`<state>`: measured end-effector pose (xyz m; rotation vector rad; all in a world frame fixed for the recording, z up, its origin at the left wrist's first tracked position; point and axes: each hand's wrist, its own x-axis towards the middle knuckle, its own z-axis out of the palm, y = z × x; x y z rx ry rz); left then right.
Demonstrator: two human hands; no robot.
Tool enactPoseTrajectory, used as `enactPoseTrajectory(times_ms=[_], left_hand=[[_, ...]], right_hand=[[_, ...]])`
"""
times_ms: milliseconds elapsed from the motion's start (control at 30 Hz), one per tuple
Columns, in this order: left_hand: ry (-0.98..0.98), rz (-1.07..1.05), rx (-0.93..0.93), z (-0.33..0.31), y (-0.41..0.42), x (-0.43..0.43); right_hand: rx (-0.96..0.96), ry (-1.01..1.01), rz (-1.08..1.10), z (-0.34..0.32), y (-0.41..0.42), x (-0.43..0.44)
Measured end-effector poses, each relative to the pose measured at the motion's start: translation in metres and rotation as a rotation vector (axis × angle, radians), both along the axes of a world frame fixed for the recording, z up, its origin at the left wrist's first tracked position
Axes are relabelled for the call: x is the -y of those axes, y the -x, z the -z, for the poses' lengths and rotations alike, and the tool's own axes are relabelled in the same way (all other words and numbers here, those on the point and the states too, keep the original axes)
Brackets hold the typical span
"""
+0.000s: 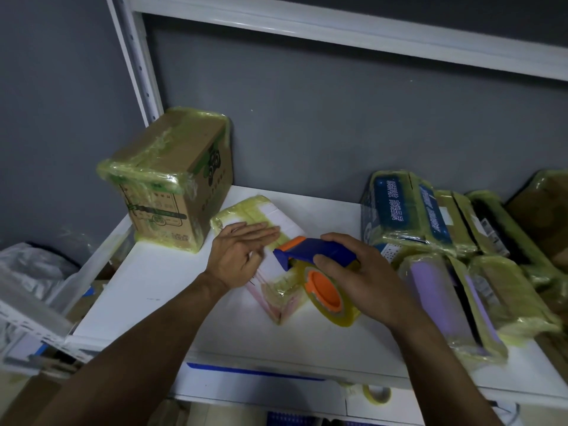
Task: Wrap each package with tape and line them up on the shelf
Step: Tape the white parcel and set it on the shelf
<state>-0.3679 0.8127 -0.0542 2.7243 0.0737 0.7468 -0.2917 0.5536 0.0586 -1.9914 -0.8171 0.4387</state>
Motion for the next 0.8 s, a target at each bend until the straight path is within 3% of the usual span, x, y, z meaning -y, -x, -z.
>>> enactPoseTrajectory(times_ms=[367,633,800], left_hand=[[-0.007,0.027,0.032,-0.001,-0.006,-0.003],[-0.099,0.072,-0.108,-0.006,-0.009,-0.012],[-0.052,0.215,-0.035,-0.001,-0.001,0.016]], right_hand=[[0.049,-0.006,0.041,-0.003,0.008,0.028],[0.008,-0.038,0.036,0.006,0.01,0.026],[-0.007,-0.058,0.045,0.009,0.007,0.024]])
